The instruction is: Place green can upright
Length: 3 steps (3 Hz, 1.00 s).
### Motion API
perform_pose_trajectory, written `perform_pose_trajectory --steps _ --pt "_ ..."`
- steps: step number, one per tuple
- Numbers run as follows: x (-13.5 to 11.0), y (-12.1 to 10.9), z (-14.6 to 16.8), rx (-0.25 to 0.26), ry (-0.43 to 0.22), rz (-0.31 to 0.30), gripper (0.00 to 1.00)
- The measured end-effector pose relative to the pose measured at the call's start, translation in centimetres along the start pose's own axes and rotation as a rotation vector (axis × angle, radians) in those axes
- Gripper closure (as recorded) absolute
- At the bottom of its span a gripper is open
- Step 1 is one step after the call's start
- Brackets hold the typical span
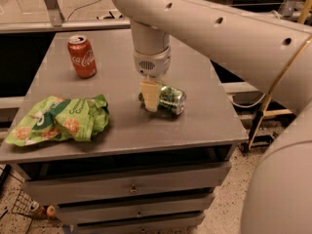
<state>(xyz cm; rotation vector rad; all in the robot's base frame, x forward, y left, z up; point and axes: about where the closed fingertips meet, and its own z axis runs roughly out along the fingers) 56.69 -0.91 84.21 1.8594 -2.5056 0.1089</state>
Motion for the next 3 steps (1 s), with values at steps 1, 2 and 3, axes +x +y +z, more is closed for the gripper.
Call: perform_pose_trajectory --steps 1,2,3 --pt "-0.4 -0.9 -1.6 0.008 -0.069 0.001 0.8" --pt "0.5 -1.5 -4.5 0.029 -0.235 -0.029 1.0" --pt "1.8 -1.4 -7.1 0.052 -0.45 -0.087 1.0"
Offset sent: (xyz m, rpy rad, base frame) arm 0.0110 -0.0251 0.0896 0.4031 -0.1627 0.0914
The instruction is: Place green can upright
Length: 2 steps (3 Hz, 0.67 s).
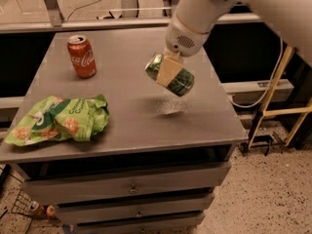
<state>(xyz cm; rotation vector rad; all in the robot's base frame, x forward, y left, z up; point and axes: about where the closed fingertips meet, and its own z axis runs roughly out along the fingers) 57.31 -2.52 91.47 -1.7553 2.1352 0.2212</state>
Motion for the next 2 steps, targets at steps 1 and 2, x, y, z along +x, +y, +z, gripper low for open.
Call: perform_pose_trajectory --steps 1,2 --pt "0.8 -0.9 -0.6 0.019 -0.228 -0.028 1.0" --pt "2.1 -1.6 -0.5 0.032 -0.468 -0.014 1.0"
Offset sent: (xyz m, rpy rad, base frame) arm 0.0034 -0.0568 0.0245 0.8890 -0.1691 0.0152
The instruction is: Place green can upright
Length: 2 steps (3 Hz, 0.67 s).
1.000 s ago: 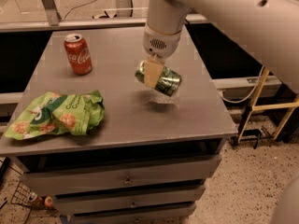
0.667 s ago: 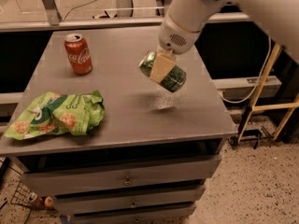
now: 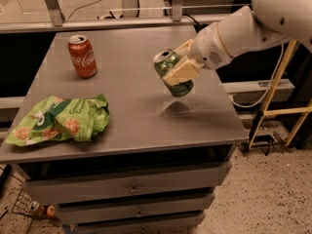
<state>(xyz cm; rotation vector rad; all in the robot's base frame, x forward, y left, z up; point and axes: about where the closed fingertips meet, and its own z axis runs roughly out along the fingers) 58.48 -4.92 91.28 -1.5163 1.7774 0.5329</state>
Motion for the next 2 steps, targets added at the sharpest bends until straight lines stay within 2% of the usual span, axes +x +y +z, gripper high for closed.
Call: perform_pose_trajectory --steps 2 --pt "1.0 -0.2 -2.2 0.006 -0.424 0.11 1.0"
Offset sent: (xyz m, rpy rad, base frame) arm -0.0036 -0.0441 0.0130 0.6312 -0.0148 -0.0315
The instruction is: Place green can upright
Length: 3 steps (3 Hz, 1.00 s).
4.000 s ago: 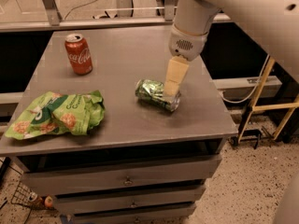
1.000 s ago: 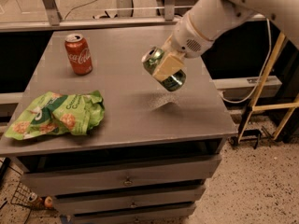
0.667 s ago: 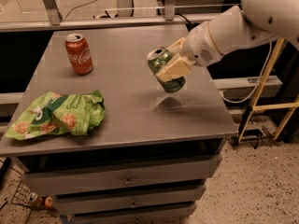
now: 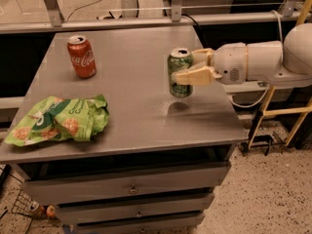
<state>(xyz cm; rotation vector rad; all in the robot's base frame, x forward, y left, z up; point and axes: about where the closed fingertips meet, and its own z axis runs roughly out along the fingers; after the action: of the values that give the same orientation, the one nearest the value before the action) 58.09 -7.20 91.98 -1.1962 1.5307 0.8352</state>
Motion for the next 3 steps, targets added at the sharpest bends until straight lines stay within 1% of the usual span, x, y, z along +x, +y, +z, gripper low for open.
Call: perform_pose_trajectory --steps 1,3 --pt "0.1 0.1 -0.4 0.009 -0.051 0.005 1.0" --pt "1.7 1.2 0.3 0.028 -0.076 -0.019 1.0"
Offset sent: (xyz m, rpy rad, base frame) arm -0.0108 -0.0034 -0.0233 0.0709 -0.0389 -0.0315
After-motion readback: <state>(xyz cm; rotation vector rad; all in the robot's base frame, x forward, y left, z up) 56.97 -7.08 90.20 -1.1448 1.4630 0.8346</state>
